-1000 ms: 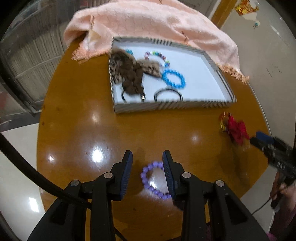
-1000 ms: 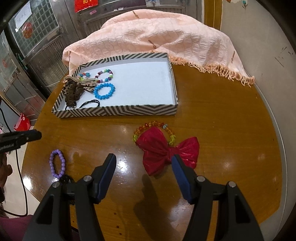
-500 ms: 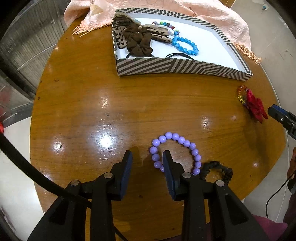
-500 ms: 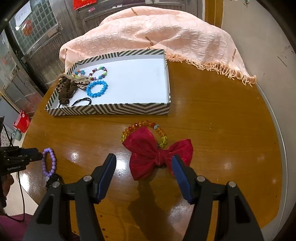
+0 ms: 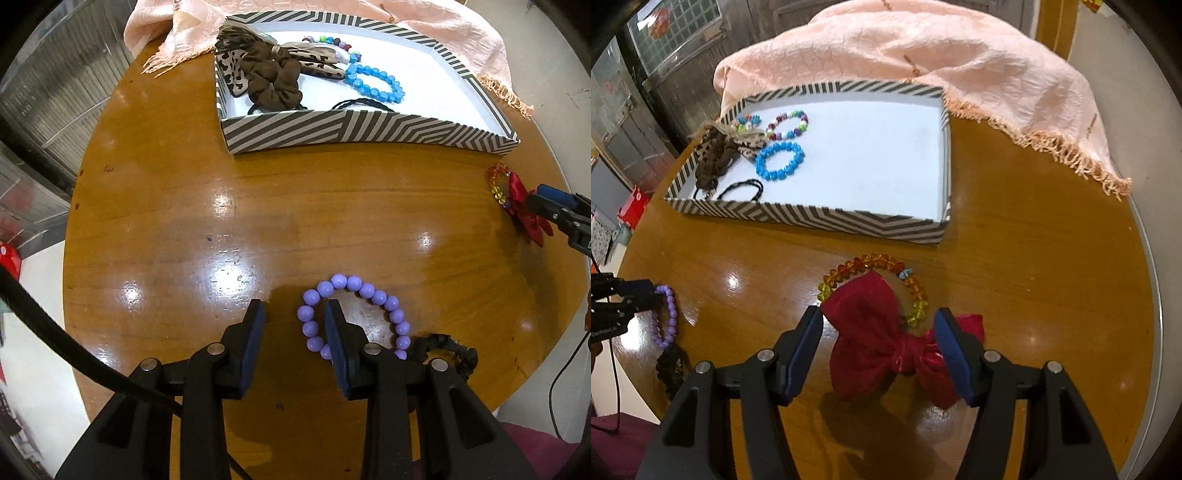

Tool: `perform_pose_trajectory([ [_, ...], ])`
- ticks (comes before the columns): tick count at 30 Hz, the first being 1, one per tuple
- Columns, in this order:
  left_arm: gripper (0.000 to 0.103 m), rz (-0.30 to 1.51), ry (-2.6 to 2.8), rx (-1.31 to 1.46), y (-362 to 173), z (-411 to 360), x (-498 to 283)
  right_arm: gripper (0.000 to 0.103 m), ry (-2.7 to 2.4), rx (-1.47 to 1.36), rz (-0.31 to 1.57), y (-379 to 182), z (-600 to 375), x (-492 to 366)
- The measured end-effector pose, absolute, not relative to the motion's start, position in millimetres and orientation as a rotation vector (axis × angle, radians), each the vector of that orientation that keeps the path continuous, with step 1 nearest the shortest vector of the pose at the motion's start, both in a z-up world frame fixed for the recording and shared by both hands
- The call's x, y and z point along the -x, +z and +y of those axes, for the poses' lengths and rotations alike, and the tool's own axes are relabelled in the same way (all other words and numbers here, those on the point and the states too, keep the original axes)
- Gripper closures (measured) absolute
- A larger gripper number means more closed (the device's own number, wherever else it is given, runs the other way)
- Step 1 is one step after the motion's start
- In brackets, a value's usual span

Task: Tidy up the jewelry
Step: 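Grasp purple bead bracelet with left tool while right tool grasps red bow, then carry purple bracelet and red bow into the tray and open both tools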

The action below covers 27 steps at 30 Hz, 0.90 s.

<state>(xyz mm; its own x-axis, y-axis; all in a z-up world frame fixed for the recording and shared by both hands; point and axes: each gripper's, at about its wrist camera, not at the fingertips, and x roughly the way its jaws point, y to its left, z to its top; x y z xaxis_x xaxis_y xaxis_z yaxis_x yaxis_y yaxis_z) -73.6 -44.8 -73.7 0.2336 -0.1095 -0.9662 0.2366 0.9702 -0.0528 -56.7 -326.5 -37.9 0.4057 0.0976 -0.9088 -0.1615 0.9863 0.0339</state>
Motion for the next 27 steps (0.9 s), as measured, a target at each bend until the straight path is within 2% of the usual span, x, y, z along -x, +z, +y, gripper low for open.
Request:
perform_pose_trajectory([
  [3, 0.069, 1.308, -0.238, -0.112, -74, -47, 71, 0.040, 0.185, 0.096, 1.166, -47, -323, 55],
  [5, 0.070, 1.304, -0.251, -0.119, -74, -49, 71, 0.061, 0.187, 0.112, 1.193, -54, -323, 55],
  [6, 0.074, 1.300, -0.260, -0.116, -74, -50, 72, 0.079, 0.188, 0.111, 1.199, -55, -325, 56],
  [7, 0.085, 1.295, -0.266, -0.117, -74, -50, 72, 0.086, 0.188, 0.106, 1.196, -56, -326, 57],
  [8, 0.091, 1.292, -0.271, -0.128, -73, -51, 73, 0.087, 0.190, 0.099, 1.189, -55, -328, 60],
  [10, 0.092, 1.287, -0.285, -0.136, -73, -53, 73, 0.091, 0.193, 0.061, 1.179, -50, -334, 65],
  [18, 0.093, 1.254, -0.377, -0.014, -43, -46, 63, 0.092, 0.203, -0.115, 1.061, 5, -357, 77],
  [27, 0.093, 1.164, -0.420, 0.006, -6, -48, 54, 0.092, 0.255, -0.147, 0.978, 36, -336, 70],
])
